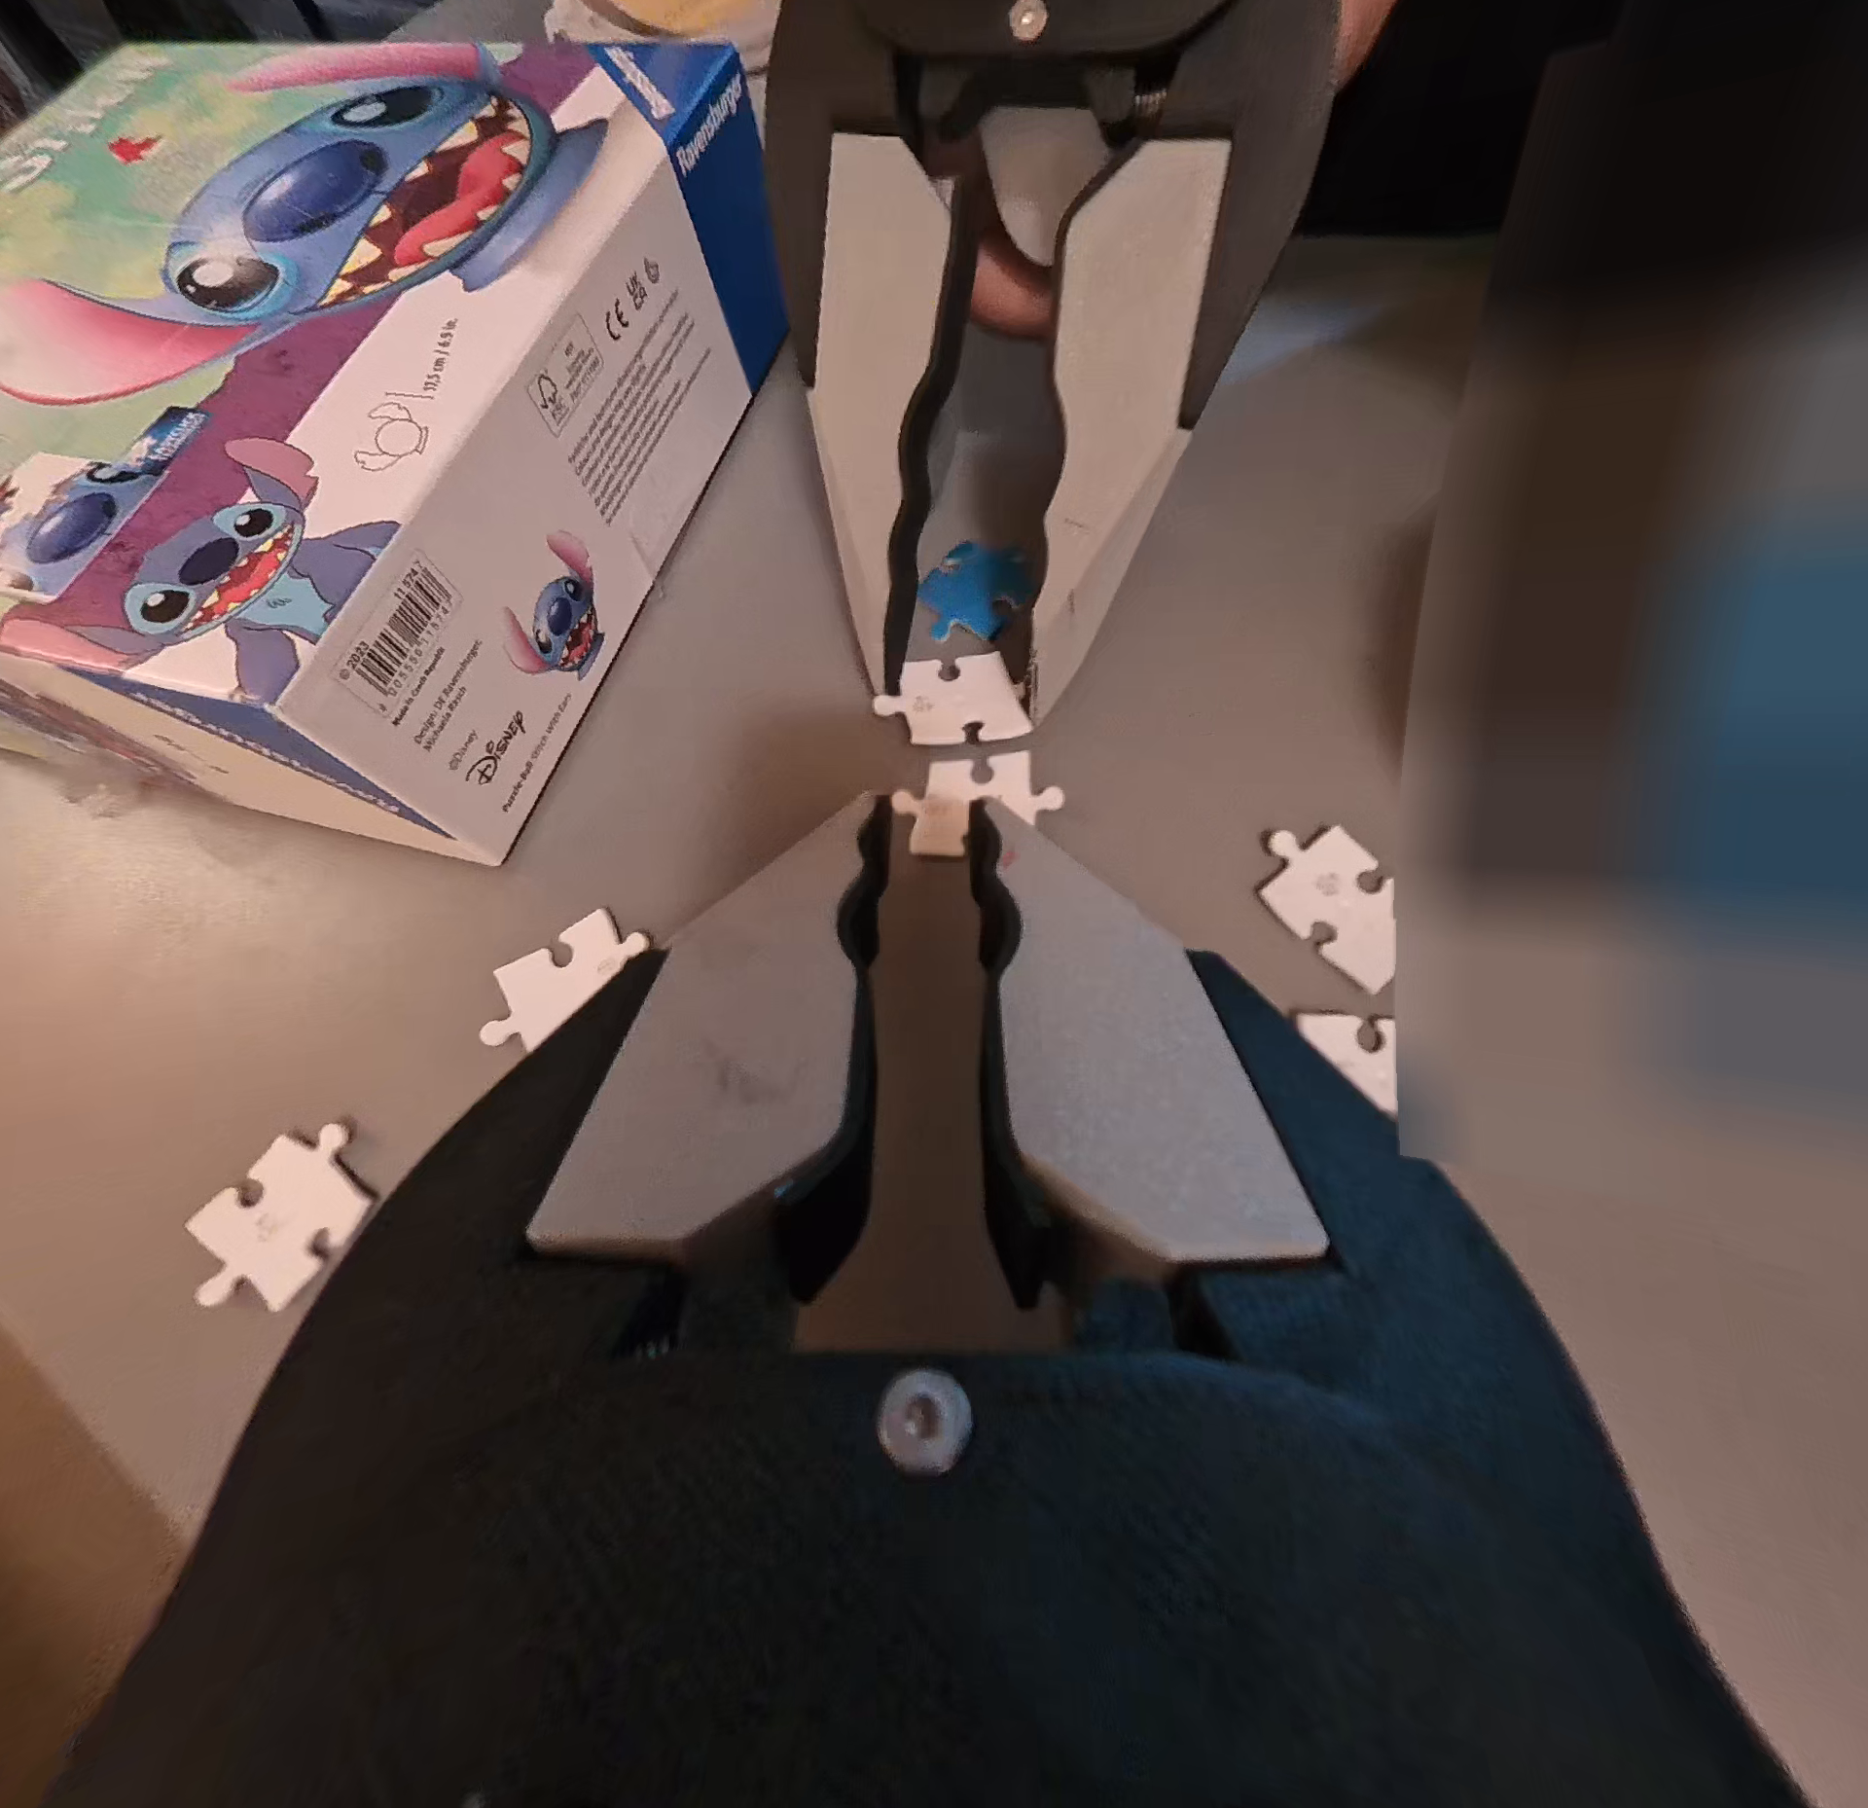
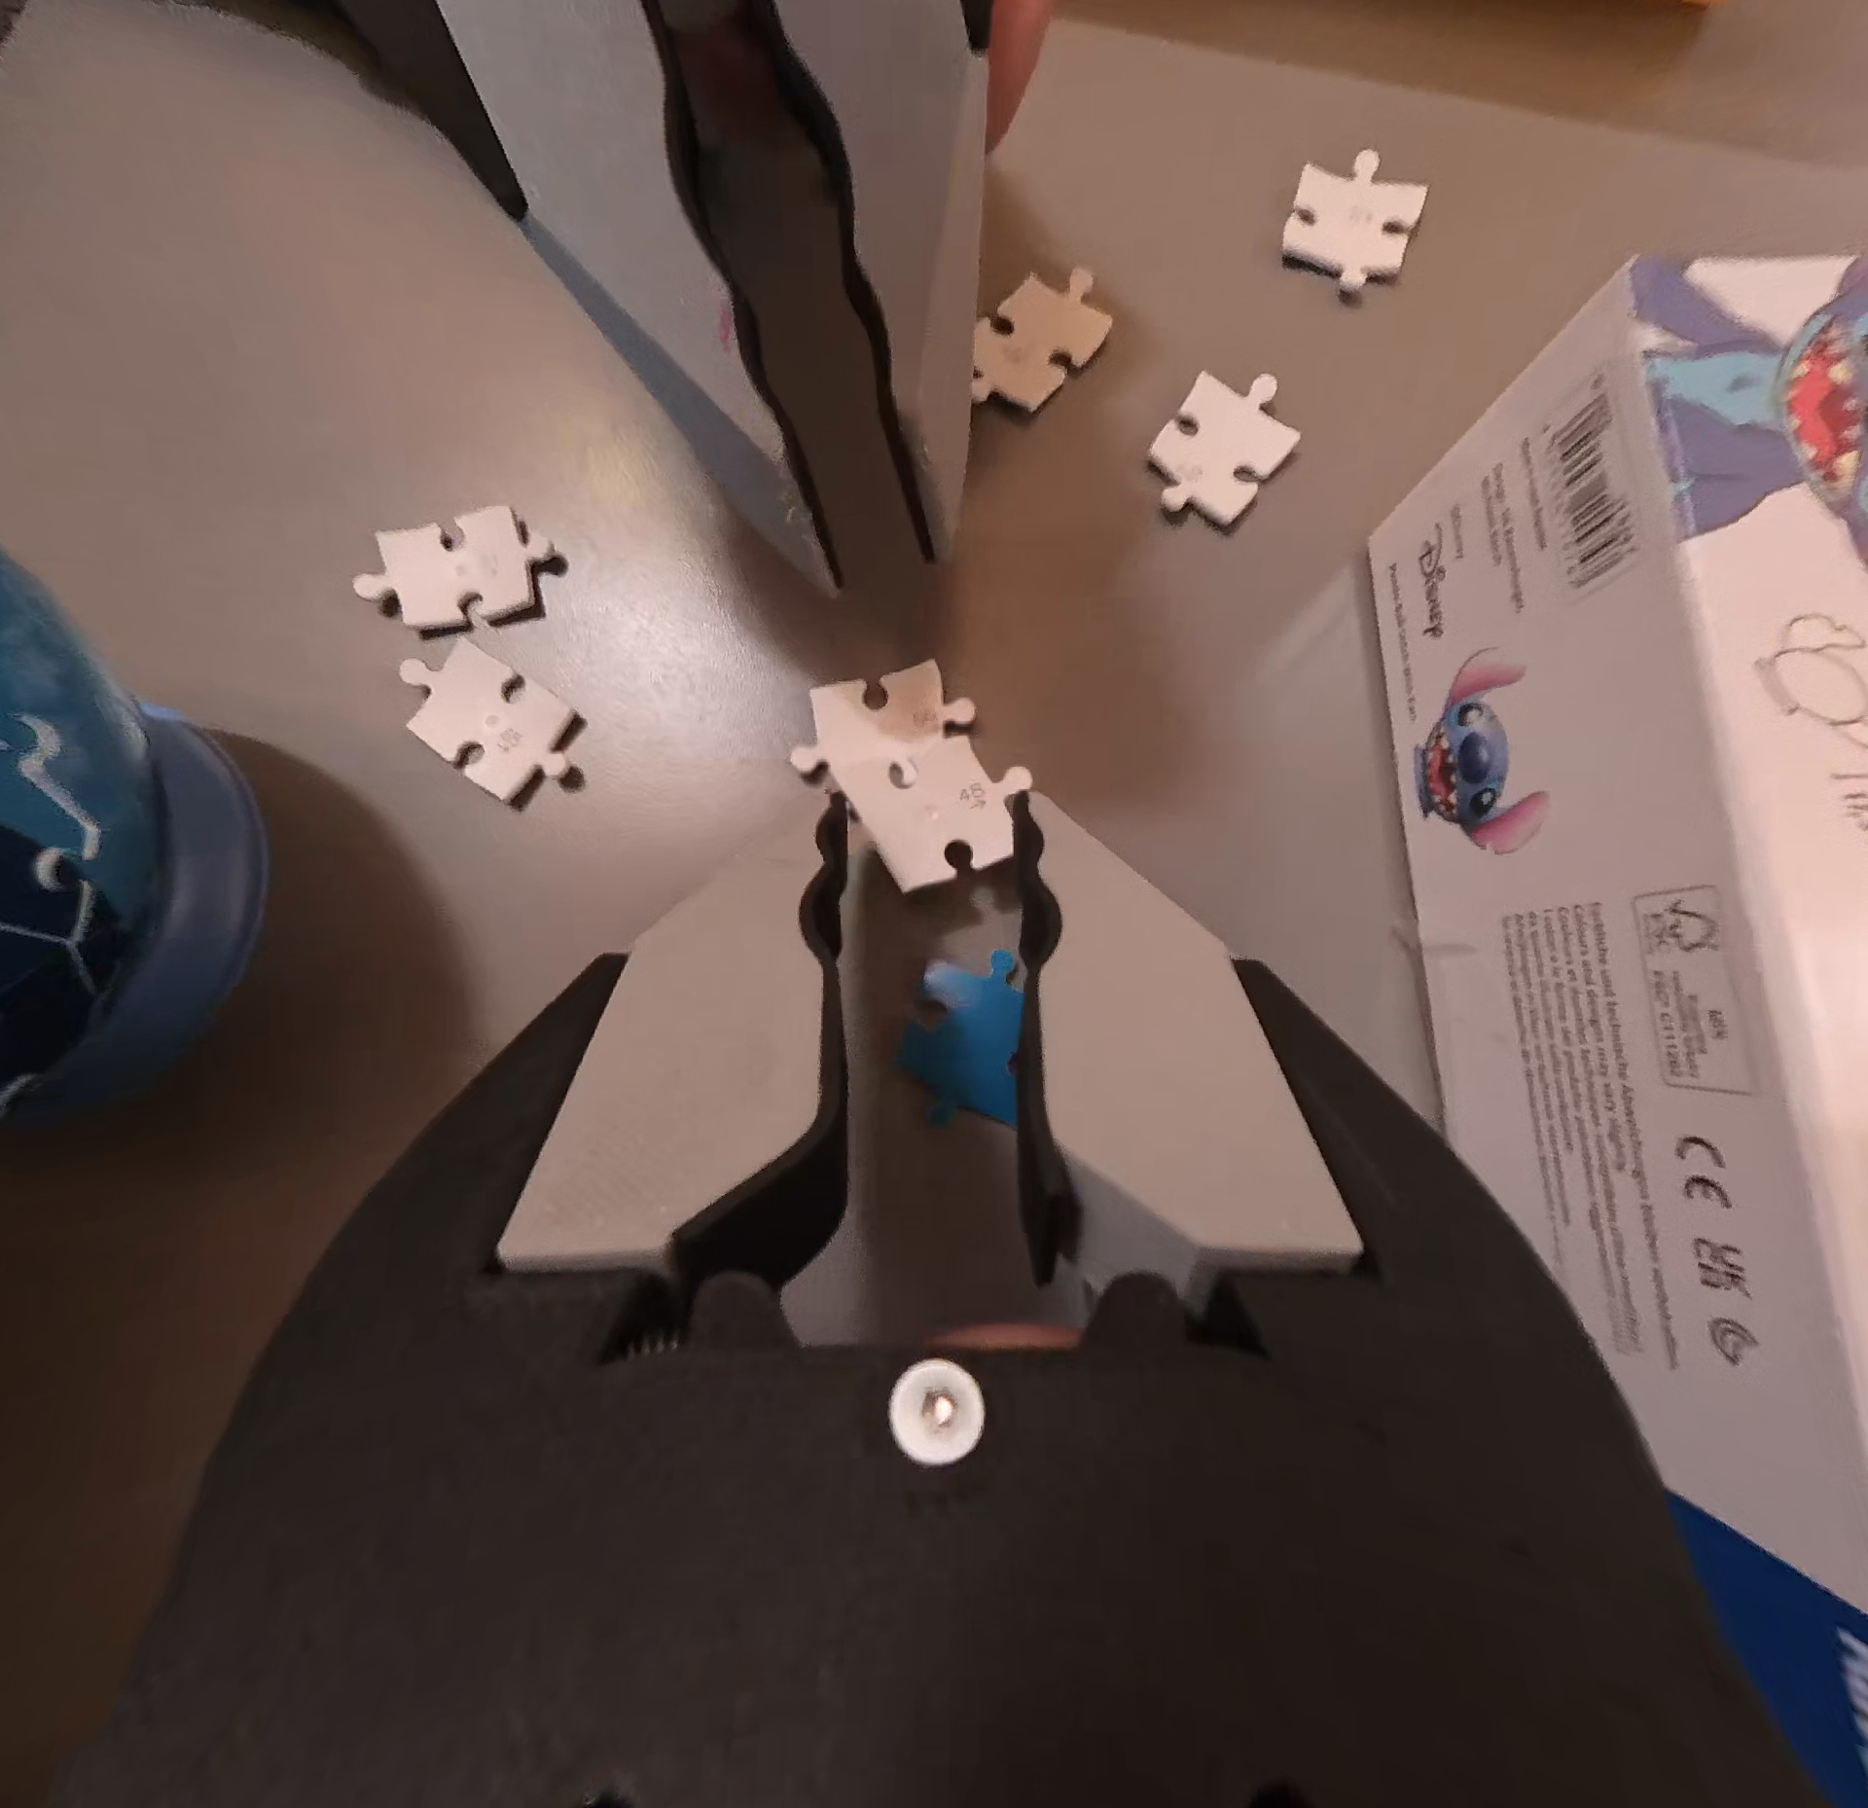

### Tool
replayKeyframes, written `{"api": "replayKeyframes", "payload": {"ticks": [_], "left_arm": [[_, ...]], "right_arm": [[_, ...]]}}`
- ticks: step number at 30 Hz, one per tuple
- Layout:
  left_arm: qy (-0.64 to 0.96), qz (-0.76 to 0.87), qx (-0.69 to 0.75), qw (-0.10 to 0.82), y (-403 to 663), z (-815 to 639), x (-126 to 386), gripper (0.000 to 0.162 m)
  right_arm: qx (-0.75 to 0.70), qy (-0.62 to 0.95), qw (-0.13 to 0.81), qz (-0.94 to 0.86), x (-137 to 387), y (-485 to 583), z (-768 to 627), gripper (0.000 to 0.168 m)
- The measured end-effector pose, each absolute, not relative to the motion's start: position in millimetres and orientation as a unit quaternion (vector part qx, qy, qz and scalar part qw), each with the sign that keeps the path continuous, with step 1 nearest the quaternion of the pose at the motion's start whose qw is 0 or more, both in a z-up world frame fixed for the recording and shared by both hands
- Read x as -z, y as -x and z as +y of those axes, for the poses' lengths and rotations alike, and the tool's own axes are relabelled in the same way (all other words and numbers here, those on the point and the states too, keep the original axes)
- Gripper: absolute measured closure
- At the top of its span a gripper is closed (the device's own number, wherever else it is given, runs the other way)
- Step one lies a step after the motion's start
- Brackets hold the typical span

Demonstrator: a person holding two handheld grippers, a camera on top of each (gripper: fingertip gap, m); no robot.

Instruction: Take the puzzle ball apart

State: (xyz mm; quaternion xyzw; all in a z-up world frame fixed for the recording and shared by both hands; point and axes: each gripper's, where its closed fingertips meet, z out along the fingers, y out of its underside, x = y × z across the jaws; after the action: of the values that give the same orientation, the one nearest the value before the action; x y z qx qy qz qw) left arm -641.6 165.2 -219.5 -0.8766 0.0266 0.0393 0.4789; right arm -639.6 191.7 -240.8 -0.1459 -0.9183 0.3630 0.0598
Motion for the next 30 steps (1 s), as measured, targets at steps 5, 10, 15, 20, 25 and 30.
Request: {"api": "replayKeyframes", "payload": {"ticks": [5,10,15,20,25,30], "left_arm": [[0.85,-0.027,0.076,0.52,628,172,203,0.141],[0.815,-0.088,0.17,0.546,629,172,186,0.132],[0.781,-0.12,0.236,0.565,627,173,173,0.139],[0.782,-0.117,0.23,0.568,630,172,171,0.158],[0.81,-0.021,0.137,0.57,620,169,163,0.162],[0.792,0.092,-0.008,0.603,599,177,133,0.162]], "right_arm": [[-0.398,0.123,0.125,-0.9,206,640,177,0.139],[-0.368,0.087,0.216,-0.9,192,638,172,0.139],[-0.366,0.056,0.277,-0.887,181,635,164,0.139],[-0.378,0.06,0.284,-0.879,173,630,158,0.139],[-0.447,0.094,0.251,-0.853,140,616,165,0.159],[-0.499,0.127,0.185,-0.837,118,595,164,0.164]]}}
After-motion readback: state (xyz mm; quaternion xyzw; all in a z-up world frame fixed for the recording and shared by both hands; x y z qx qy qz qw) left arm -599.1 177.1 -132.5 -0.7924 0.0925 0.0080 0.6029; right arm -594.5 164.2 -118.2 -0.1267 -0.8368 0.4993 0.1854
